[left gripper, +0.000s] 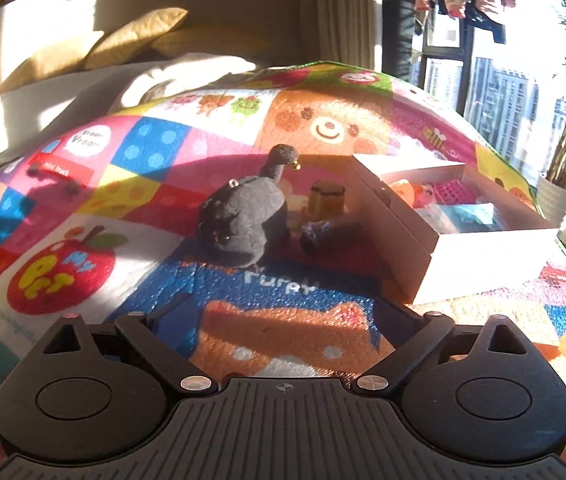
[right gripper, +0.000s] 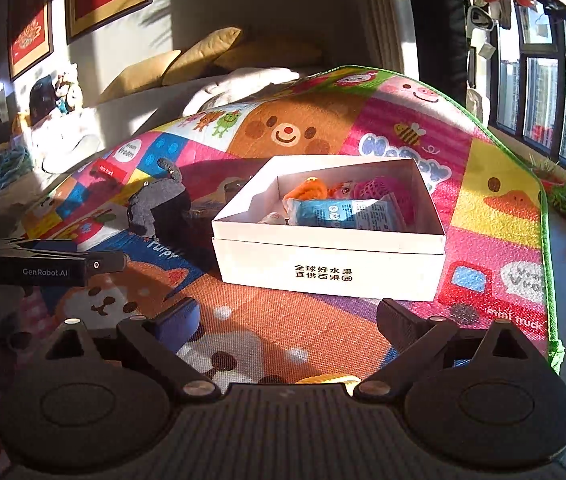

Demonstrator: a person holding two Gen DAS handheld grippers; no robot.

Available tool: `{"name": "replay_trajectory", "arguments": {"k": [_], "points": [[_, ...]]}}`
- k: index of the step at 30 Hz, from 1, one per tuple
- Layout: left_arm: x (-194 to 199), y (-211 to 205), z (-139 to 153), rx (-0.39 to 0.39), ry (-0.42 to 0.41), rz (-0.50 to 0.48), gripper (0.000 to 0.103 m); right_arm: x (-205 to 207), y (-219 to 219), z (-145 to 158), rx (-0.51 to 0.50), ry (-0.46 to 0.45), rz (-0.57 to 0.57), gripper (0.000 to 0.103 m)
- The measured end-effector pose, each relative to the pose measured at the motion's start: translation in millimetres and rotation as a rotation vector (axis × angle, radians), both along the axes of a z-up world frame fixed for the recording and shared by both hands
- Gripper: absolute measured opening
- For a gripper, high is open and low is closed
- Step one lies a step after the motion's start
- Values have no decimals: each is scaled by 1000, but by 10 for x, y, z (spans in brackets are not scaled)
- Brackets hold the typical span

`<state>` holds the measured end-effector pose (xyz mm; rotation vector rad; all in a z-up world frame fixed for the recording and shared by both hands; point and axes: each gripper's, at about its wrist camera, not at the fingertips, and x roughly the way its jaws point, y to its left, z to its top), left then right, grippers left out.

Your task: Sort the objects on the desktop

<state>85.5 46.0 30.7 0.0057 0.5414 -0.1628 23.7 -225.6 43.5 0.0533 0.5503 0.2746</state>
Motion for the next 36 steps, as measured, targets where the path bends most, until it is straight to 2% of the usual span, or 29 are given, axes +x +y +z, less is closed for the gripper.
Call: {"name": "replay_trajectory", "arguments": {"k": [1,4,7,14,17,18,19,22,25,27,31,36], "points": [[89,-87,12,28,5,-33,64,20,-58,-24,34,9,-2,96],[314,-256,19,78,-23,-85,74,88,-220,-106,132,34,-31,97],[587,-381,-7,122,-25,-120,73,135,-359,-211,206,59,-69,99],[1055,-594,-185,239,0,-179,58,188,-569,-376,336,85,-141,103],[1141,-659,-277,274,7,-184,55,242,-630,-422,375,120,-148,103],[1143,-661,-292,287,6,-173,52,250,-642,-434,383,126,-155,103],[1138,-656,-295,296,3,-162,44,254,-651,-442,389,132,-157,103],[1064,-585,-240,276,16,-177,31,256,-652,-455,398,136,-161,103],[865,-533,-182,275,17,-196,23,242,-612,-446,378,126,-161,103],[696,-478,-151,260,27,-194,22,218,-576,-430,356,108,-161,103],[237,-331,-85,166,72,-185,22,194,-527,-411,321,90,-155,103],[-343,-325,-11,49,127,-243,22,153,-462,-381,275,64,-159,103]]}}
